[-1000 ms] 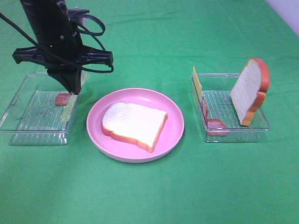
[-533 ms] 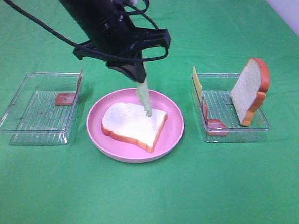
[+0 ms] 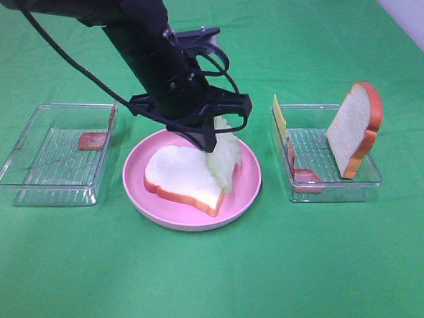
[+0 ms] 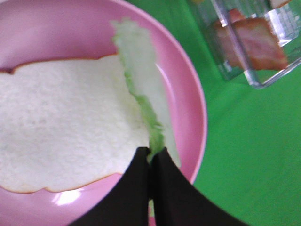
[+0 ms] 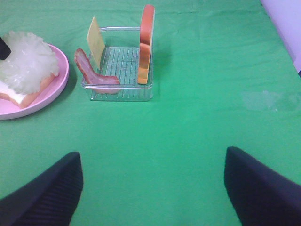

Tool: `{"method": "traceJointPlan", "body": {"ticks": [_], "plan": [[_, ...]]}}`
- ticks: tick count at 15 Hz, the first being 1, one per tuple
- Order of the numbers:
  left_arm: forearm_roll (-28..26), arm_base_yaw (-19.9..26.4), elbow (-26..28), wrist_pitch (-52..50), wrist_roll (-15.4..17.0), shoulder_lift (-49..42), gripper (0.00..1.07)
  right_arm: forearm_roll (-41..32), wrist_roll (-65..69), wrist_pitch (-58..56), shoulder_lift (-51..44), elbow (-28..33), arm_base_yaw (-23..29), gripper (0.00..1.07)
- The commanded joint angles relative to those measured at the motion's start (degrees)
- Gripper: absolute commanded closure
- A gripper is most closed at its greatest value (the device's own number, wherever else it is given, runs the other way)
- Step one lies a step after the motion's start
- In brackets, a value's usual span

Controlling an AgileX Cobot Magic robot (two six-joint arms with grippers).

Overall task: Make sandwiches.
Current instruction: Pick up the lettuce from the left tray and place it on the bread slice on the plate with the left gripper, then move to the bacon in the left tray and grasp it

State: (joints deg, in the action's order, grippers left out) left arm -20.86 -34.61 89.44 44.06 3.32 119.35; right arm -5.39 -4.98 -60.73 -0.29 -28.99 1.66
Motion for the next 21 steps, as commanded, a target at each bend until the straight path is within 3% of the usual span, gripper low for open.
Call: {"method": "traceJointPlan", "body": {"ticks": [1, 6, 8, 10, 11, 12, 13, 18, 21], "plan": [[6.5, -0.1, 0.2, 2.3, 4.2, 1.4, 1.07, 0.2, -0.7, 0.0, -0.5, -0.1, -0.3, 0.29], [15.6, -0.1, 0.2, 4.5, 15.6, 1.4, 1.07, 0.2, -0.7, 0.0, -0.5, -0.1, -0.3, 0.29], [15.7, -0.1, 0.2, 4.6, 15.6, 1.4, 1.06, 0.2, -0.7, 0.0, -0.5, -0.1, -0.3, 0.29], [15.8, -0.1, 0.2, 4.7, 15.4, 1.4, 0.86, 0.2, -0.7, 0.0, -0.5, -0.1, -0.3, 0.29], [16.4, -0.1, 0.5, 5.0, 15.2, 1.4, 0.56, 0.2, -0.7, 0.0, -0.5, -0.1, -0.3, 0.29], [16.9, -0.1, 1.2, 5.8, 15.2, 1.4, 0.35, 0.2, -0.7, 0.0, -0.5, -0.1, -0.3, 0.29], [17.0, -0.1, 2.8, 7.2, 15.2, 1.4, 0.22, 0.2, -0.7, 0.0, -0.5, -0.1, -0.3, 0.29], [23.3, -0.1, 17.8, 18.5, 15.5, 1.4, 0.18, 0.2, -0.7, 0.0, -0.5, -0.1, -0.3, 0.29], [26.9, 1.5, 25.4, 25.6, 19.0, 1.4, 0.18, 0.2, -0.7, 0.0, -0.5, -0.1, -0.3, 0.29]]}}
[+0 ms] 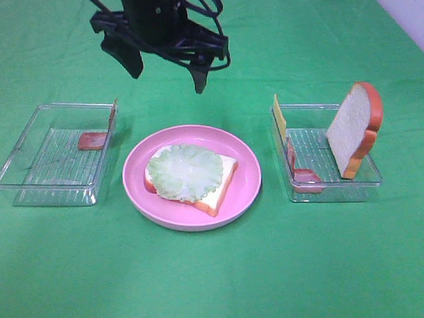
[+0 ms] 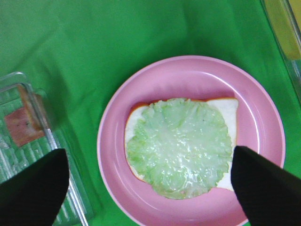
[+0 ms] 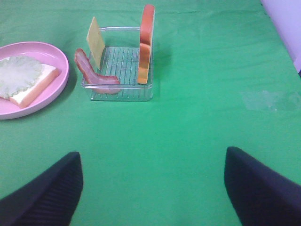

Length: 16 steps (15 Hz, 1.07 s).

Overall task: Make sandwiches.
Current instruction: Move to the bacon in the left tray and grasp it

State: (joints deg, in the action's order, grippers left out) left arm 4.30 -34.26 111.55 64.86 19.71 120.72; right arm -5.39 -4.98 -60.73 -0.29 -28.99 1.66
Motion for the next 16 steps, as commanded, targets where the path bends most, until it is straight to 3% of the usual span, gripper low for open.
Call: {"method": "traceJointPlan", "body": {"ticks": [1, 2, 7, 11, 16], "plan": [[1.9, 2.6, 5.2, 8.0, 3.4, 0.1, 0.19, 0.2, -0.7, 0.0, -0.5, -0.1, -0.3, 0.29], [1.7, 6.4, 5.8, 8.9, 3.3, 0.1, 0.19, 0.2, -0.7, 0.0, -0.5, -0.1, -0.3, 0.29], [-2.1, 13.2, 4.4, 8.9, 2.6, 2.3, 0.21, 0.2, -0.7, 0.0, -0.5, -0.1, -0.3, 0.29], [-2.3, 13.6, -0.5, 8.9, 2.8, 2.5, 0.24, 0.2, -0.7, 0.0, -0.5, -0.1, -0.3, 0.29], [-2.3, 13.6, -0.8, 8.9, 2.8, 6.8, 0.30, 0.2, -0.7, 0.0, -0.5, -0.1, -0.3, 0.29]]}}
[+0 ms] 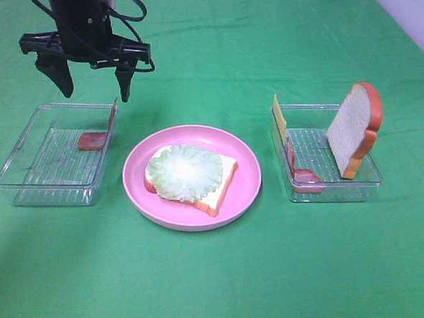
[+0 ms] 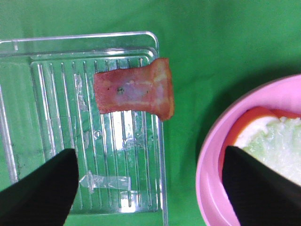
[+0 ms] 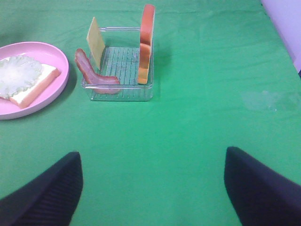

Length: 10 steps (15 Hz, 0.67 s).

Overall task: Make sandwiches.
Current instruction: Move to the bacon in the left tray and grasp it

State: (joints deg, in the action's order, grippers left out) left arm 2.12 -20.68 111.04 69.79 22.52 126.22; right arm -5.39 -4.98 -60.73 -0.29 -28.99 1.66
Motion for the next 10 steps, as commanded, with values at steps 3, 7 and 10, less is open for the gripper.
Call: {"method": "traceJointPlan", "body": {"ticks": [3, 7, 10], "plan": [[0.6, 0.0, -0.3, 3.4, -0.1, 3.3, 0.35, 0.2, -0.7, 0.0, -0.5, -0.1, -0.3, 0.29], [1.1, 0.0, -0.3, -0.2, -0.1, 3.7, 0.52, 0.2, -0.7, 0.0, -0.5, -0.1, -0.3, 0.29], [1.9, 0.0, -0.3, -0.3, -0.1, 3.7, 0.61, 0.2, -0.7, 0.0, -0.5, -0.1, -0.3, 0.29]]}}
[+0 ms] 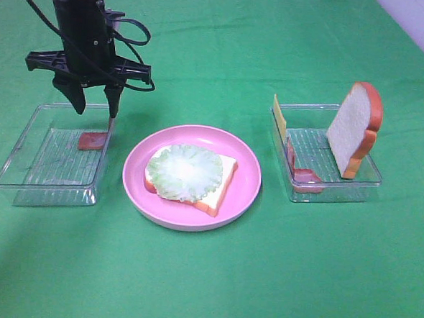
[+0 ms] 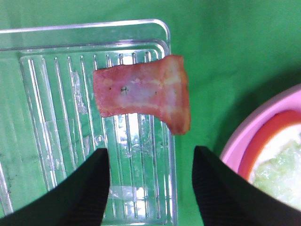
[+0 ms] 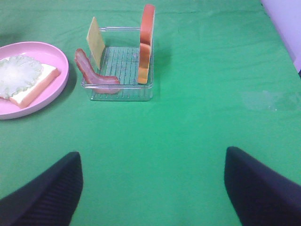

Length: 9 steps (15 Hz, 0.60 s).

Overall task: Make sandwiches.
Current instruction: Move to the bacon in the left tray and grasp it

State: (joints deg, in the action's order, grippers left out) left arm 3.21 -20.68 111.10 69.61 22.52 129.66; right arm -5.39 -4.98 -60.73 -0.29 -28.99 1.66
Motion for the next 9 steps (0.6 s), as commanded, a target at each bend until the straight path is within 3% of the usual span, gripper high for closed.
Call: {"method": "traceJointPlan", "body": {"ticks": [1, 5, 7, 9], "plan": [[1.4, 0.0, -0.3, -0.2, -0.1, 0.3, 0.68, 0.2, -0.7, 0.0, -0.5, -0.1, -0.3, 0.29], [1.4, 0.0, -0.3, -3.6, -0.1, 0.3, 0.99, 0.2, -0.7, 0.0, -0.5, -0.1, -0.3, 0.29], [1.4, 0.0, -0.3, -4.2, -0.1, 0.3, 1.07, 0.2, -0.7, 0.0, -0.5, -0.1, -0.3, 0.29], [1.4, 0.0, -0.3, -4.1, -0.3, 0.3, 1.07, 0.2, -0.7, 0.0, -0.5, -0.1, -0.3, 0.29]]}}
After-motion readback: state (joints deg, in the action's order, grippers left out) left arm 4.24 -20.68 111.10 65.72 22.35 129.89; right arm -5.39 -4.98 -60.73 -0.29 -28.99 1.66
